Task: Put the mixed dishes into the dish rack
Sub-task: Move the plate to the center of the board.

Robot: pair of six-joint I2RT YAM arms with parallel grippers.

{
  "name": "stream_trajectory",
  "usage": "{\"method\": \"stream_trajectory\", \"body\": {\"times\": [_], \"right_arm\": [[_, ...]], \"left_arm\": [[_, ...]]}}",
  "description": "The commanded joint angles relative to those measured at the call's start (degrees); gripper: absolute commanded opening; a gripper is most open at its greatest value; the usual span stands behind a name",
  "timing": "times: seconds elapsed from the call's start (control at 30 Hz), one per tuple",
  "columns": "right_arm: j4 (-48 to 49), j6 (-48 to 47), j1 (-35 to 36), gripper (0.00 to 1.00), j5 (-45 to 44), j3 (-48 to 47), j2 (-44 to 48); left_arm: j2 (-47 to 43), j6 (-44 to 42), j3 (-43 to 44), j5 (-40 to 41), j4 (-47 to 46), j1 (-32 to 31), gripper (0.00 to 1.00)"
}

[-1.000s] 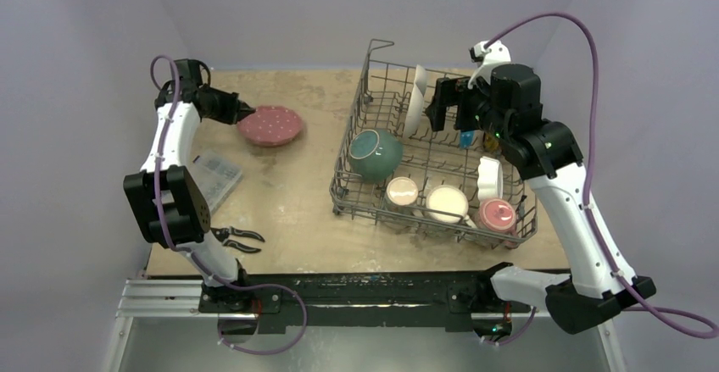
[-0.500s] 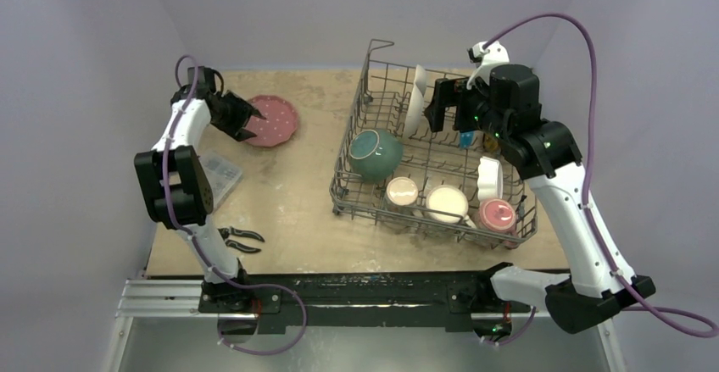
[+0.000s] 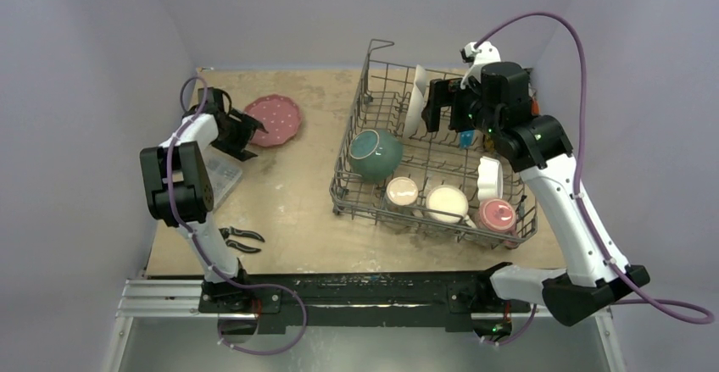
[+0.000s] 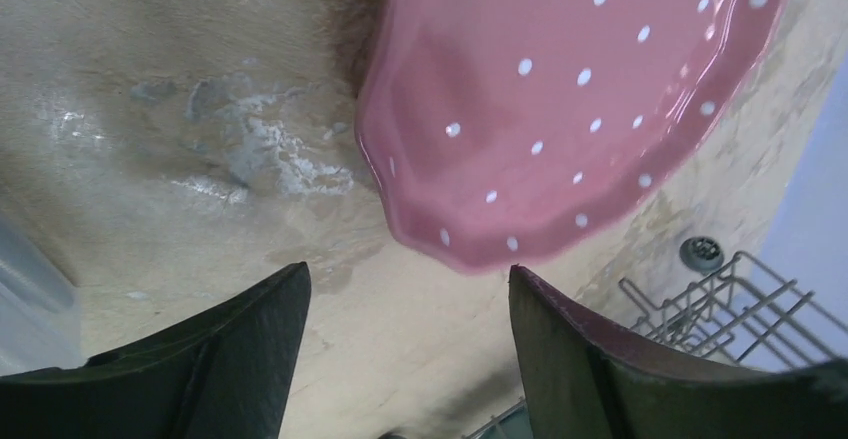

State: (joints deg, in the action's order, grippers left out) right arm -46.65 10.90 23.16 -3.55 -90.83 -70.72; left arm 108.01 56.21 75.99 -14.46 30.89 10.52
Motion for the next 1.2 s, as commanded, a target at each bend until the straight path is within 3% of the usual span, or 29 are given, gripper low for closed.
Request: {"method": "stream_trajectory", "body": {"times": [0.0,0.13,0.37,0.57,0.97,1.17], "right_arm": [[-0.74,0.50,0.08,0.98,-1.02,-2.54,-0.30],[-0.99,0.53,0.13,0.98,-0.93,-3.11,-0.84],[-1.90,0.76,0.08,0.98,-0.92,-4.53,-2.09],[-2.03,0.79,0.11,0.98,-0.86,-4.93,-2.53],[-2.04,0.61,0.12,0.98,-0.83,-5.02,-2.87],[-1.69,0.89,0.07,0.98,-0.88,-4.24,-2.32]], "left_arm": [[1.18,9.64,0.24,2.73,-4.42,0.21,0.68],[4.50,15.44,1.64,2.17,-3.46,-0.18,0.54],[7.90,20.37,6.81,5.63,5.13,-2.36,0.46],[9.75,24.04,11.27,8.17,12.65,-2.88,0.33],[10.51,30.33,13.47,7.73,18.75,-3.36,0.38],[10.43,31.26,14.86,14.11,17.61,-5.58,0.40]]}}
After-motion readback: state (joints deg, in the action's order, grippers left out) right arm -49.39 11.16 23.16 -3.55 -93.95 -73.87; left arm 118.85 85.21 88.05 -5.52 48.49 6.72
